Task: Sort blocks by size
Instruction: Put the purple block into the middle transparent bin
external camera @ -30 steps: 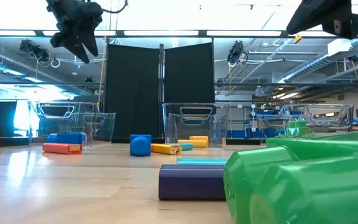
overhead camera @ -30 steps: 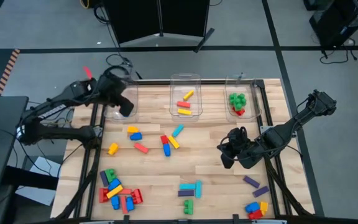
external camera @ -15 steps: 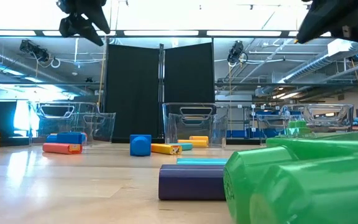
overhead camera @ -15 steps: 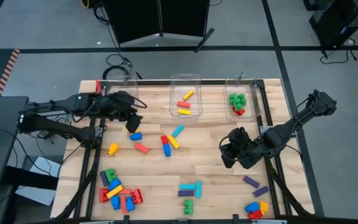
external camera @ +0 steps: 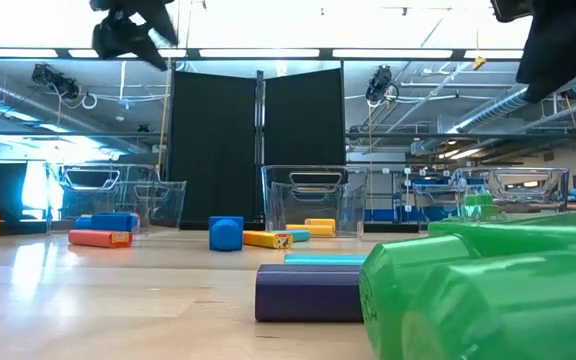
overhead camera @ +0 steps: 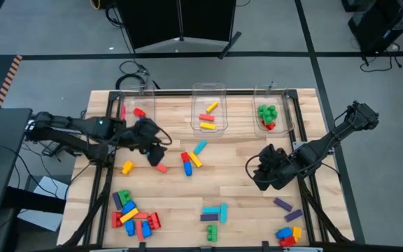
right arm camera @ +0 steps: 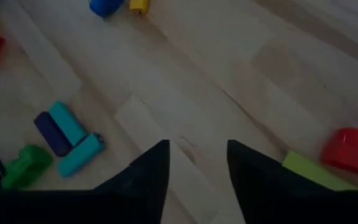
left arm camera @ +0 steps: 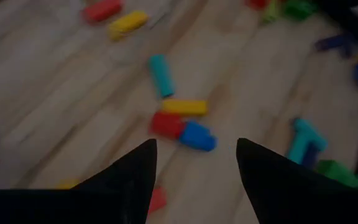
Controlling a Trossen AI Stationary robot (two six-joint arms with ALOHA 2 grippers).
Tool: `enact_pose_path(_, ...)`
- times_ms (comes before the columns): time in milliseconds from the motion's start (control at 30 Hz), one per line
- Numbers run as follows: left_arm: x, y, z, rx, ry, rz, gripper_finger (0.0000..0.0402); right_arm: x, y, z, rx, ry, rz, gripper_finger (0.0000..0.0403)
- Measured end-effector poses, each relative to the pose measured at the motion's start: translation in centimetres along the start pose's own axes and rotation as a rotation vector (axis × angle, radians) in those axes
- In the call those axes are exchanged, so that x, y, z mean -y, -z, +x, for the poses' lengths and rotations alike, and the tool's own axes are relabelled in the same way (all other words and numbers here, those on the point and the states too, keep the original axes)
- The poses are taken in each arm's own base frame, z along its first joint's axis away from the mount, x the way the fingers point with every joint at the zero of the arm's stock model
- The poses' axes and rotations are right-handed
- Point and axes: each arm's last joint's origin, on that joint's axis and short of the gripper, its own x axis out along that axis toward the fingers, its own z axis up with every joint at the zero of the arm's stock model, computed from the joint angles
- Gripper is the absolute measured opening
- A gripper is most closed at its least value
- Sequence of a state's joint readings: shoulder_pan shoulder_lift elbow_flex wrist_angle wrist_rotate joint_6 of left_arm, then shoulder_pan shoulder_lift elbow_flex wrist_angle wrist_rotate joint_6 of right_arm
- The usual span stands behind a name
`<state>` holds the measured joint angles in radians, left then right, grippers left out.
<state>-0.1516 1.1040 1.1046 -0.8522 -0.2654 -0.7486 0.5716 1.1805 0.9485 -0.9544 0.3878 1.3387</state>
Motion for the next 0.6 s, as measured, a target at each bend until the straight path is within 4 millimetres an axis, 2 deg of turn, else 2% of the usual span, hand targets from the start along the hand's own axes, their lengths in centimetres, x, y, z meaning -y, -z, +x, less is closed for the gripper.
enact_pose_path(200,2.2,0.9,0.5,0.041,0.073,0.037,0.0228,0.3,0.5,0.0,-0.151,0.003,-0.02,0.0204)
enact_pose_path(600,4.5,1.9,2.0,0.051,0.099,0.024,0.0228,0.2,2.2,-0.4,-0.259,0.024,-0.012,0.0197)
